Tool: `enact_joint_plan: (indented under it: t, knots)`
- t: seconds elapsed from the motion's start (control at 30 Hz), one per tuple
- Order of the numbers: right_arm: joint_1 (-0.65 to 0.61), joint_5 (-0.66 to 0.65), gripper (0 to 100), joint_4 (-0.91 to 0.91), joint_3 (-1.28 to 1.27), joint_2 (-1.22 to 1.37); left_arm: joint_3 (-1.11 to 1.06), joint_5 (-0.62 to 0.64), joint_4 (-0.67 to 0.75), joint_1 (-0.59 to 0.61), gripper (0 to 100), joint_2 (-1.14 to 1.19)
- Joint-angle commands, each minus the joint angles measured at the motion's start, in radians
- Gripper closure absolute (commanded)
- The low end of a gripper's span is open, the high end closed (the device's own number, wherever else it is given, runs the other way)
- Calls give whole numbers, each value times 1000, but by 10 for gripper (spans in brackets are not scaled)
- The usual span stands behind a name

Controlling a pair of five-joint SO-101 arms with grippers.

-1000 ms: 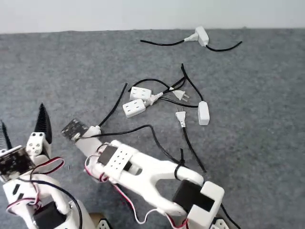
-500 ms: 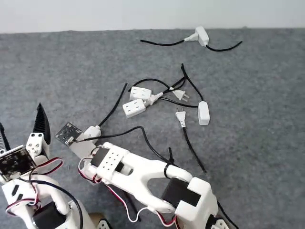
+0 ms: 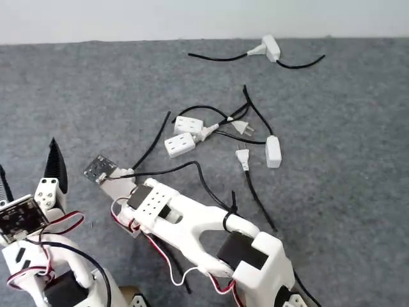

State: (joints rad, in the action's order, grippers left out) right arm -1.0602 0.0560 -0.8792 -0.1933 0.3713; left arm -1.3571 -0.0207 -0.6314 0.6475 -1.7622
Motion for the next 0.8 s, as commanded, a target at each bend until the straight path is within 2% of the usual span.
enact_joint_plan:
  t: [0.0,0.1,0.23,0.43,0.6,0.77]
  knots:
    - [5,-28,990,-61,29,4,22,-9,-2,3,652,5]
    - [41,-41,991,-76,34,-7,22,-9,-2,3,652,5]
    - [81,-123,991,-163,55,-65,5,-8,-2,3,652,5]
    - [223,-295,991,-302,12,-403,-2,35,-5,-6,652,3]
    - [326,-459,991,-308,-129,-719,2,35,-87,-167,652,0]
    - [331,-529,991,-252,-270,-912,12,29,-175,-368,652,-2]
